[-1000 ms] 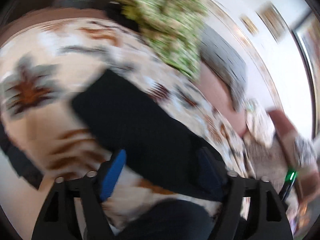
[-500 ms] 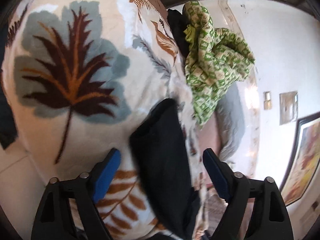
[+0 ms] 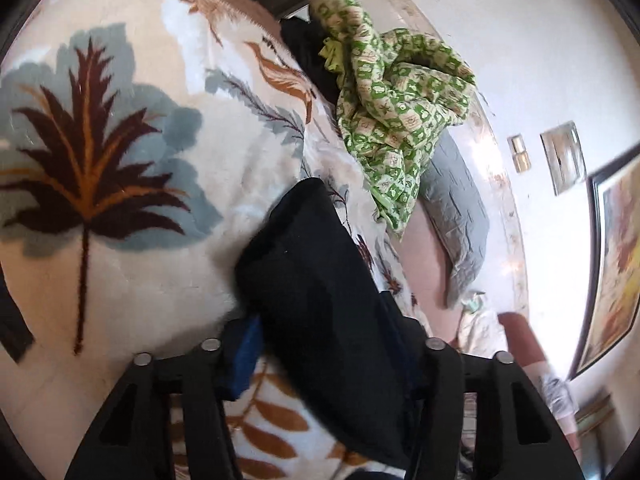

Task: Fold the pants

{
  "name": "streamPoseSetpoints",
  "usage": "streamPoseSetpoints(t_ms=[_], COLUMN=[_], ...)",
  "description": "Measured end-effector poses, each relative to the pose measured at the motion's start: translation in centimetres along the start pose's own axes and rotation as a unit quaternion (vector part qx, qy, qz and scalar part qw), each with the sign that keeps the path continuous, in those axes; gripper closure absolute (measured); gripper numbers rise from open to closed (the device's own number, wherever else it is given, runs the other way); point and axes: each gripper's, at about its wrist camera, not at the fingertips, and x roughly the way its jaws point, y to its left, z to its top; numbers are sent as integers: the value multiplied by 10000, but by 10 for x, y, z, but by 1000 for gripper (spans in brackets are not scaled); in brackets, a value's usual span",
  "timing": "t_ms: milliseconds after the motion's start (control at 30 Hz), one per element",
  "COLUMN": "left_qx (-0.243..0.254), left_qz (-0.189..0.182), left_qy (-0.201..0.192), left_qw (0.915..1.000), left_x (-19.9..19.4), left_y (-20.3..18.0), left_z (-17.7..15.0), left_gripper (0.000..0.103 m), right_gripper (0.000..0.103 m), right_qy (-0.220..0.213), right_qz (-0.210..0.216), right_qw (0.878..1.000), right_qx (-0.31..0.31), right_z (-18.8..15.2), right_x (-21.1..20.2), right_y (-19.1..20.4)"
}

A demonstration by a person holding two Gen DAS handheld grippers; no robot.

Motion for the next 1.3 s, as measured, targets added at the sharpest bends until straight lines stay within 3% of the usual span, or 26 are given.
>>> streamPoseSetpoints(t_ms=[33,133,333,467,600,833,967,1200,1300], left_qx=[62,73,1225,2304,3036,3491,3765,4274,4469], left_qz=[71,214,548,507,164,-336,-431,-20,237], left_qy=[-46,-157,-332,-384,-200,567,1027,1625,1922], left_qw=[9999,9996,9904,9710,9524,9348,9197,8893,8734], left_x=[-2,-11,-30,-46,-47,-26,-11,38,81], left_y=[0,2,-57,-112,-162,-211,-238,-283,-300], left_z=[-1,-4,-21,-41,-66,-108,-135,-161,-165], left_gripper=[71,93,95,95,95,95,95,95,95], right_gripper=[21,21,21,21,21,21,21,21,21], right_qy=[4,14,53,44,75,32,76,49,57], right_qz=[1,35,158,209,266,523,728,888,905], right_qw=[10000,10000,9996,9994,9992,9968,9933,9904,9907], right_qx=[2,43,245,269,286,600,889,1054,1018], right_z=[0,0,0,0,1,-1,-1,-2,-2], right_x=[0,0,1,1,2,1,3,3,4], right_y=[0,-1,-8,-10,-10,-23,-34,-41,-40])
